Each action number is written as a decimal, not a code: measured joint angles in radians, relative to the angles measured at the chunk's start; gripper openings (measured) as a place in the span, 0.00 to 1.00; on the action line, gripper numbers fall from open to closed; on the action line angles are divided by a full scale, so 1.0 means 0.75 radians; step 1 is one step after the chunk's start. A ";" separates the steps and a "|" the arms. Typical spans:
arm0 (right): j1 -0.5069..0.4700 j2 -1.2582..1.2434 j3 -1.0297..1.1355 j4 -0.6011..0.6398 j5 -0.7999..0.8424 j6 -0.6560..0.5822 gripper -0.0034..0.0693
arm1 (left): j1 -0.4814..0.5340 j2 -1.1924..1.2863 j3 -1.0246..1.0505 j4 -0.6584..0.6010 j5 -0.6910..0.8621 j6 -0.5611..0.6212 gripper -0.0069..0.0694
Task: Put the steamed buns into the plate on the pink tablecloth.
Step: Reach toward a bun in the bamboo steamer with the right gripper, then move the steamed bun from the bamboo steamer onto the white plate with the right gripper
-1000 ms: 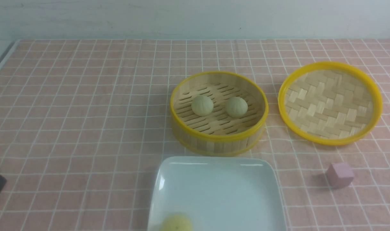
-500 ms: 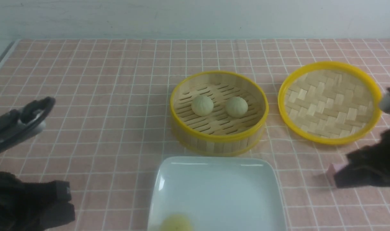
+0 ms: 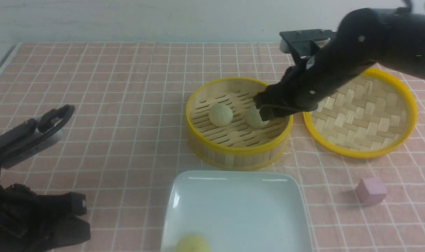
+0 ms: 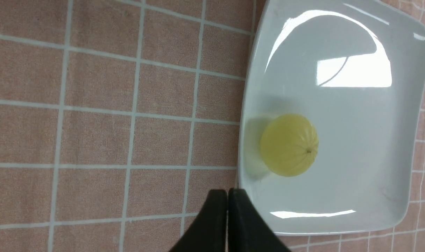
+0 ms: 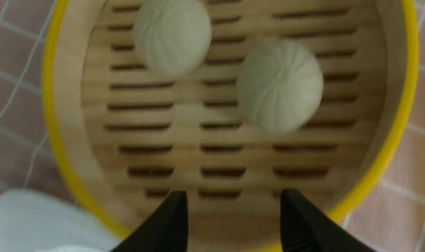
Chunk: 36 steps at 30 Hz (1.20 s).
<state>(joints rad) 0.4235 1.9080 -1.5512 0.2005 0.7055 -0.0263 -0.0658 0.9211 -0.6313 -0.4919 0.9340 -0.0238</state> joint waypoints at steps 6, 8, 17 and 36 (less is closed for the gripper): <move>-0.010 0.279 -0.207 -0.117 -0.070 0.100 0.52 | 0.000 0.000 0.000 0.000 -0.027 0.000 0.15; -0.013 0.328 -0.236 -0.120 -0.057 0.119 0.38 | 0.000 0.000 0.000 -0.002 -0.028 -0.009 0.15; -0.014 0.038 -0.324 -0.104 0.420 0.073 0.06 | 0.000 0.000 0.000 -0.007 -0.007 -0.076 0.17; 0.157 -0.224 0.665 0.231 -0.057 0.094 0.50 | 0.000 0.000 -0.003 -0.047 -0.268 -0.102 0.24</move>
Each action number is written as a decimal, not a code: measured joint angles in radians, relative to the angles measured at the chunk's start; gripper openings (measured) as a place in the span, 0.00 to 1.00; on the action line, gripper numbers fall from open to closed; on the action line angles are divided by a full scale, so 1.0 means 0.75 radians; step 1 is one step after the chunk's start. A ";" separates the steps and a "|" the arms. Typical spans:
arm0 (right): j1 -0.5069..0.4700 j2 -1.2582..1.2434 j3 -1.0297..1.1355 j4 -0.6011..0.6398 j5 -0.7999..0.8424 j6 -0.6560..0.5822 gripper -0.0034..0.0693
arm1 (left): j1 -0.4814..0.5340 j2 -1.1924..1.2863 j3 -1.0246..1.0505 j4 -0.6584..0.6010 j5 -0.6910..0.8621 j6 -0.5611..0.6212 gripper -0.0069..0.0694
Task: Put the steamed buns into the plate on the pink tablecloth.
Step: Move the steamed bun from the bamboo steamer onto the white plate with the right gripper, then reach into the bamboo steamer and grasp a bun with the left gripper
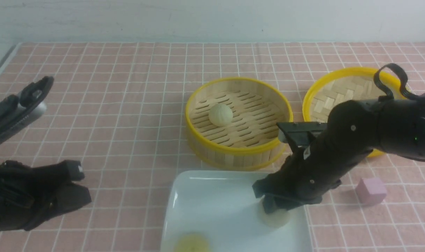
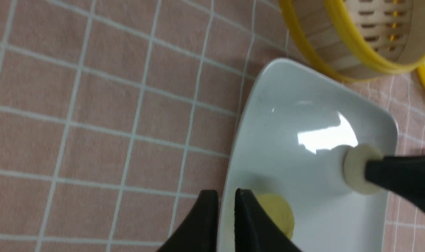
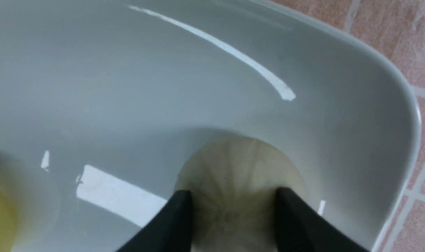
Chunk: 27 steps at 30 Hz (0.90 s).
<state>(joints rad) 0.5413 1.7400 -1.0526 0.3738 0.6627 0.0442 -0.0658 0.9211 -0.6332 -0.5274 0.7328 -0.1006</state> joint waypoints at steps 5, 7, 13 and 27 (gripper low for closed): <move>-0.070 -0.101 -0.130 -0.072 0.247 -0.059 0.63 | 0.000 0.009 -0.089 -0.072 -0.037 -0.013 0.34; -0.110 -0.177 -0.183 -0.117 0.359 -0.088 0.61 | 0.000 0.035 -0.155 -0.094 -0.028 0.029 0.38; -0.201 -0.477 -0.053 -0.204 0.525 -0.120 0.27 | -0.090 0.324 -0.406 -0.061 0.087 0.104 0.33; -0.214 -0.808 0.347 -0.253 0.520 -0.125 0.03 | -0.546 1.232 -1.240 0.304 0.210 -0.053 0.18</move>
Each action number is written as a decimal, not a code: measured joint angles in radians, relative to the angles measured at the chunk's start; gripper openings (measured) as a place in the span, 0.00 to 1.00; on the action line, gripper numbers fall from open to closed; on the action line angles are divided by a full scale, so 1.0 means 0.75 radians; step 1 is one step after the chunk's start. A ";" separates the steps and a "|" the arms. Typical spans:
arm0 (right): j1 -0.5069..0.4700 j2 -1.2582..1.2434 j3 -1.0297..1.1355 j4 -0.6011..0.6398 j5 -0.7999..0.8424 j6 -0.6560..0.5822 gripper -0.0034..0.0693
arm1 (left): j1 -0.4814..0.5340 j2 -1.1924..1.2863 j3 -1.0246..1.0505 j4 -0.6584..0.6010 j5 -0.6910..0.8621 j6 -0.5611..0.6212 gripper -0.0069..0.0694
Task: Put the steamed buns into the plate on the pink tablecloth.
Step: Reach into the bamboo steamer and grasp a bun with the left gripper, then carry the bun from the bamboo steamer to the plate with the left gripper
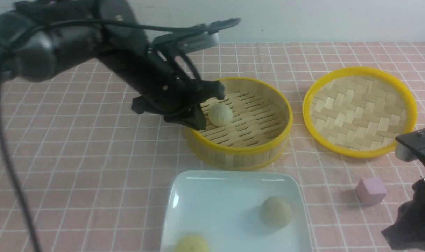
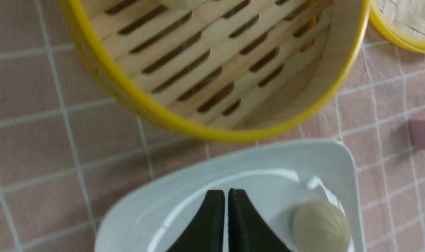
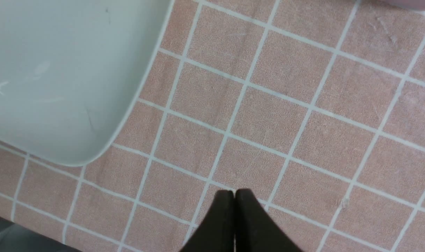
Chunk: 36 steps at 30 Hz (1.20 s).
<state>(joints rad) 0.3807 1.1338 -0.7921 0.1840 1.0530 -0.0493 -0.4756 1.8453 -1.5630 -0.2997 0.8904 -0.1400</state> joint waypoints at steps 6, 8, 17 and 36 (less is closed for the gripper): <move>0.000 -0.011 0.006 -0.023 -0.062 -0.001 0.04 | -0.048 0.327 -0.416 0.266 0.015 -0.167 0.46; 0.000 -0.011 0.006 -0.034 -0.096 -0.001 0.04 | -0.050 0.406 -0.513 0.290 0.012 -0.183 0.52; 0.000 -0.011 0.007 -0.052 -0.174 -0.001 0.06 | -0.051 0.603 -0.653 0.306 0.035 -0.198 0.25; 0.000 -0.011 0.010 -0.083 -0.147 -0.001 0.09 | -0.151 -0.091 -0.098 0.288 0.419 -0.091 0.12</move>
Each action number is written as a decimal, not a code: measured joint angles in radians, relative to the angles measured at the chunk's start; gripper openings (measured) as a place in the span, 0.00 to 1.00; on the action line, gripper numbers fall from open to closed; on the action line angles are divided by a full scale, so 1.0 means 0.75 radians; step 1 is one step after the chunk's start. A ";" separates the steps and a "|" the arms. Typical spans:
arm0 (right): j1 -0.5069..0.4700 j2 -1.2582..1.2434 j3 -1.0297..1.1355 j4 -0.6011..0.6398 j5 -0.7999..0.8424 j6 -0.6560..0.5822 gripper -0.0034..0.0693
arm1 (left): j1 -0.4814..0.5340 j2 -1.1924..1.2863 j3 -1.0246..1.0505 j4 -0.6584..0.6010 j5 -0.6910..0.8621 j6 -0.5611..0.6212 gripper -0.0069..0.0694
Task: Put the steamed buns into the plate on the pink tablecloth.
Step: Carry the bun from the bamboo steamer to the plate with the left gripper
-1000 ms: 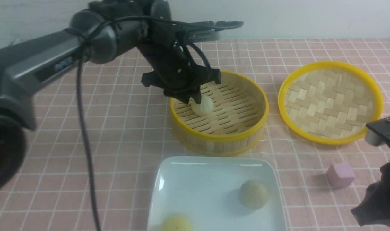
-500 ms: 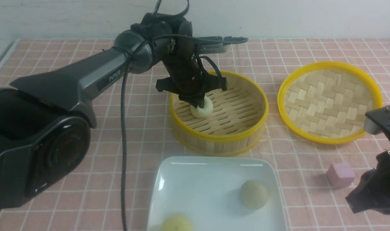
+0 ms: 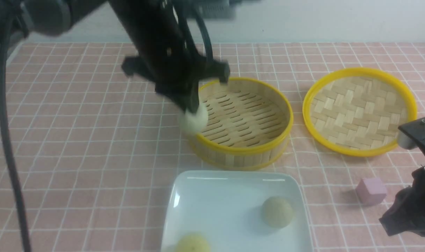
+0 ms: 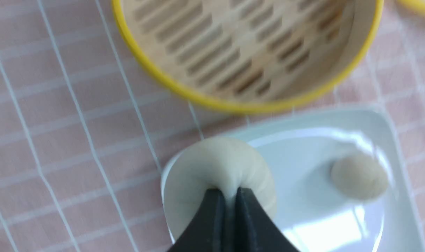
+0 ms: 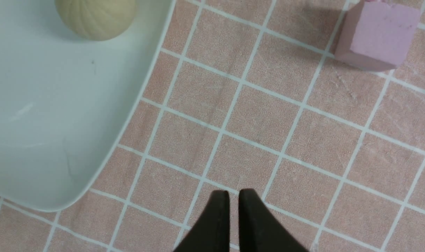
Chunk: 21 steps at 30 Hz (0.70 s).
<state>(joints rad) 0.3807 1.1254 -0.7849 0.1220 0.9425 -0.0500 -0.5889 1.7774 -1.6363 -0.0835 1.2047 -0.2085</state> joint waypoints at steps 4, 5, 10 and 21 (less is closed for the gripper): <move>0.000 -0.002 0.001 -0.002 0.000 0.000 0.09 | -0.123 -0.011 0.342 -0.036 -0.257 -0.001 0.13; 0.000 -0.005 0.001 -0.006 -0.002 0.000 0.09 | -0.142 -0.008 0.389 -0.041 -0.314 -0.001 0.13; 0.000 -0.101 0.001 -0.028 -0.004 0.000 0.09 | -0.178 0.051 0.504 -0.069 -0.550 -0.063 0.15; 0.000 -0.762 0.099 -0.043 -0.054 0.049 0.10 | -0.179 0.079 0.507 -0.058 -0.591 -0.141 0.59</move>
<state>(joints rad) 0.3807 0.5537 -0.7105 0.0895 0.9020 -0.0130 -0.7233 1.8365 -1.2561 -0.1267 0.7615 -0.3143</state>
